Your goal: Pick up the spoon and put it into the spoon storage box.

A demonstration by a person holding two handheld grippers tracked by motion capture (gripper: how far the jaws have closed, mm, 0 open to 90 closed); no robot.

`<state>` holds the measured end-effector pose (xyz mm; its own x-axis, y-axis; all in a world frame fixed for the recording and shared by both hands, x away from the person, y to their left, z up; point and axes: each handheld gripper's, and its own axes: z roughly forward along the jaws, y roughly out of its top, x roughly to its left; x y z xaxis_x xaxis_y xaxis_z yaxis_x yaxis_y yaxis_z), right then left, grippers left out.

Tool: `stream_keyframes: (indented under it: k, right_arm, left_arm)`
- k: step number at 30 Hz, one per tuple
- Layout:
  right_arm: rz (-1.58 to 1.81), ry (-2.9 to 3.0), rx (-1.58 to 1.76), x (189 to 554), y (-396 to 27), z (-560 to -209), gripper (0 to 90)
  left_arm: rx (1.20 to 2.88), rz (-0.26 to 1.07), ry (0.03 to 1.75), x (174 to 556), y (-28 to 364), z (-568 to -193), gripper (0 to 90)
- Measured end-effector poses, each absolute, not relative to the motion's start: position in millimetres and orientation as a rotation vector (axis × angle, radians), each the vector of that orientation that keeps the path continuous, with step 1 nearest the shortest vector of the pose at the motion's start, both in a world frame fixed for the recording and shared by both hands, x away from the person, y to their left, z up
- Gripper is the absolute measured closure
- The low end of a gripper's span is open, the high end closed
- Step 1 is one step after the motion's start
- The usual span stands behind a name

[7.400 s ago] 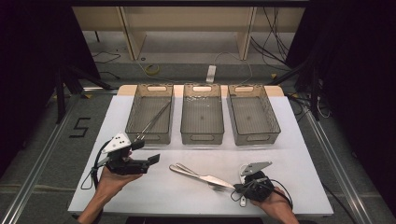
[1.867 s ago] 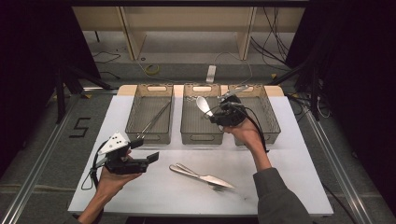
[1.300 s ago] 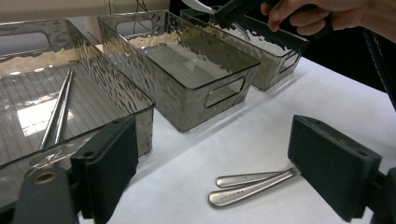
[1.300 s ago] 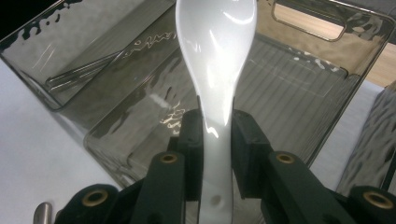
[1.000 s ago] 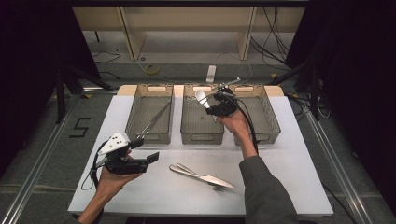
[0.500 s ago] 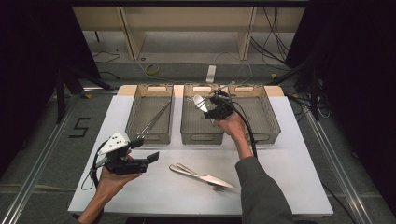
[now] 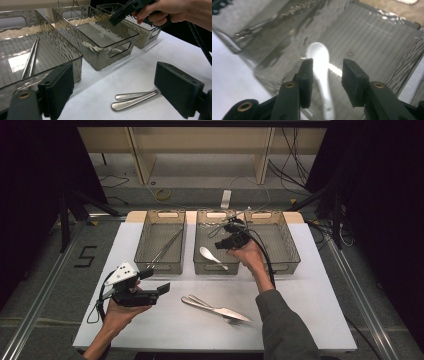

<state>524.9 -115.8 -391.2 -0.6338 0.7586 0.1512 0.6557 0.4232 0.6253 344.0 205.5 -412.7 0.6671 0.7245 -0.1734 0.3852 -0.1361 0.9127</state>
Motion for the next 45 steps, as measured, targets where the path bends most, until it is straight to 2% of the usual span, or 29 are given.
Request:
stream_keyframes:
  k: [1, 2, 7, 9, 10, 19, 28, 38, 45]
  right_arm:
    - [0.999, 2.517, 1.261, 525, -116, -391, 60.6]
    - [1.008, 2.514, 1.227, 518, -118, -386, 55.4]
    - [1.082, 2.484, 1.136, 493, -127, -375, 46.5]
    - [1.091, 2.478, 1.114, 486, -130, -374, 45.0]
    - [1.127, 2.464, 1.094, 474, -138, -375, 43.1]
    - [1.276, 2.397, 1.080, 416, -180, -385, 39.9]
    - [1.368, 2.319, 1.130, 376, -219, -408, 37.7]
    - [1.451, 2.218, 1.176, 347, -245, -418, 36.8]
    - [1.453, 2.196, 1.168, 335, -249, -424, 35.5]
  left_arm:
    - [1.753, 0.374, 0.895, 344, 206, -413, 15.7]
    - [1.757, 0.375, 0.895, 344, 205, -413, 15.7]
    - [1.757, 0.374, 0.896, 344, 205, -413, 15.7]
    - [1.757, 0.376, 0.897, 344, 204, -413, 15.7]
    - [1.759, 0.376, 0.897, 345, 203, -413, 15.8]
    - [1.778, 0.350, 0.887, 346, 195, -414, 16.5]
    - [1.820, 0.336, 0.879, 354, 185, -416, 18.6]
    - [1.892, 0.314, 0.870, 367, 170, -423, 25.2]
    - [1.955, 0.323, 0.817, 372, 157, -427, 34.6]
